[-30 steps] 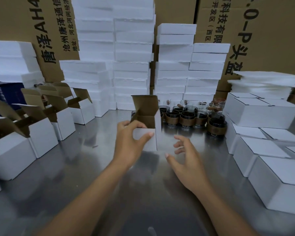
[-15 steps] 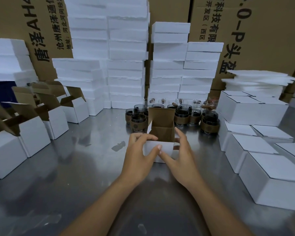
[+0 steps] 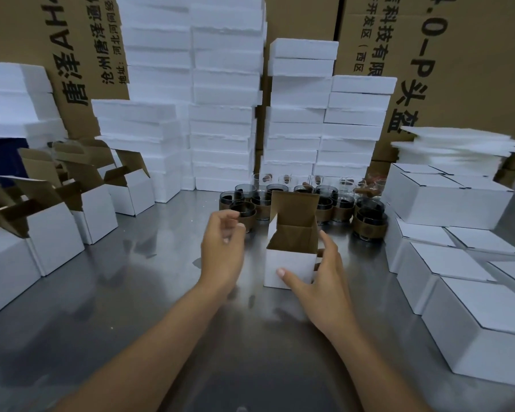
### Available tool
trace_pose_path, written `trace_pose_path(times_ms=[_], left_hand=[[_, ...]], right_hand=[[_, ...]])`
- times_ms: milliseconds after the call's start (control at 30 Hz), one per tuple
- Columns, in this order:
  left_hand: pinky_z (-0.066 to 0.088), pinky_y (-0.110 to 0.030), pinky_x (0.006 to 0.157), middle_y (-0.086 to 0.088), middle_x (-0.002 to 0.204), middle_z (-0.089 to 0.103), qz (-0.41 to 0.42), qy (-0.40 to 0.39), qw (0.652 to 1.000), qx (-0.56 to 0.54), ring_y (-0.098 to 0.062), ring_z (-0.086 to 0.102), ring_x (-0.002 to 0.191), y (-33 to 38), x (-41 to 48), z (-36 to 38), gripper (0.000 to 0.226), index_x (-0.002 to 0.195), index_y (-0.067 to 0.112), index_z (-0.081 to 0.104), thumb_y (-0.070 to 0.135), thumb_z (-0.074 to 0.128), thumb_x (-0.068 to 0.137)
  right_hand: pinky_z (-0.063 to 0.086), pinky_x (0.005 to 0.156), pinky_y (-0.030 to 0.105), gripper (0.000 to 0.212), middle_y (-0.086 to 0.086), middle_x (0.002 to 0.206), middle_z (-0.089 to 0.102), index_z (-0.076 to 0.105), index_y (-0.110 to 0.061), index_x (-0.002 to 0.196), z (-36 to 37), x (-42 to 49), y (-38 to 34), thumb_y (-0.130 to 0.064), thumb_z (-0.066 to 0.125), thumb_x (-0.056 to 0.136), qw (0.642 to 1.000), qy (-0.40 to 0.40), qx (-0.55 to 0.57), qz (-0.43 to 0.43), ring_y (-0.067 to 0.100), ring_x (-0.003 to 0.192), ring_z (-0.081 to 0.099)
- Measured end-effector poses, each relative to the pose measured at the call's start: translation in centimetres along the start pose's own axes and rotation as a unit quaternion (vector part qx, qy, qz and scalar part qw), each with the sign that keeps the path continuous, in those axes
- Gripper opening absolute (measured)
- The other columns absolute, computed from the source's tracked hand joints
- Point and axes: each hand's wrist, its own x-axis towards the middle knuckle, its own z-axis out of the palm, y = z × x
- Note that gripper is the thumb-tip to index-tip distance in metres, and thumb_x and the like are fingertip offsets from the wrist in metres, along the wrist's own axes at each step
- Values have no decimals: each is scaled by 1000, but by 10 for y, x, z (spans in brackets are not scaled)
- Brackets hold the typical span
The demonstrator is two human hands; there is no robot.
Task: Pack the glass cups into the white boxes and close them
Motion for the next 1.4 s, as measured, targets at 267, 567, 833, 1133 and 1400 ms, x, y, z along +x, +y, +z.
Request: trace_pose_path(times_ms=[267,567,833,1133,1400], left_hand=[[47,-33,86,-9,123,31,-9,-137,943,302,-23,53,90,-30,60,-3,57,142,30,33,15,54,92],[36,-34,98,-15,138,27,-17,-168,917,361,-32,40,123,-42,77,-1,32,121,28,47,22,58,91],[32,-17,57,-3,89,58,7,-148,955,258,-18,50,77,-37,62,-10,23,74,22,48,18,68,85],[40,-15,67,15,89,52,-44,-55,995,74,-3,55,80,-9,9,-27,52,113,35,42,27,77,76],[42,-11,73,9,112,58,-24,-96,995,-20,-8,56,103,20,-42,-31,52,120,28,51,31,76,74]], right_hand=[[44,99,40,95,-7,137,39,19,-30,146,-5,0,0,-35,79,72,1000,-21,16,6,13,120,47],[42,102,42,96,-7,144,34,15,-30,147,-5,2,0,-41,77,74,1000,-29,4,11,14,126,43],[43,102,41,98,-6,143,34,14,-30,147,-4,0,-1,-41,77,73,999,-35,-12,22,15,124,45],[45,99,42,98,1,140,37,11,-27,148,-4,-6,4,-26,77,76,998,-40,-46,31,21,122,47],[33,110,36,100,-2,143,28,13,-26,148,-13,-20,-3,-29,79,73,997,48,-54,3,16,133,31]])
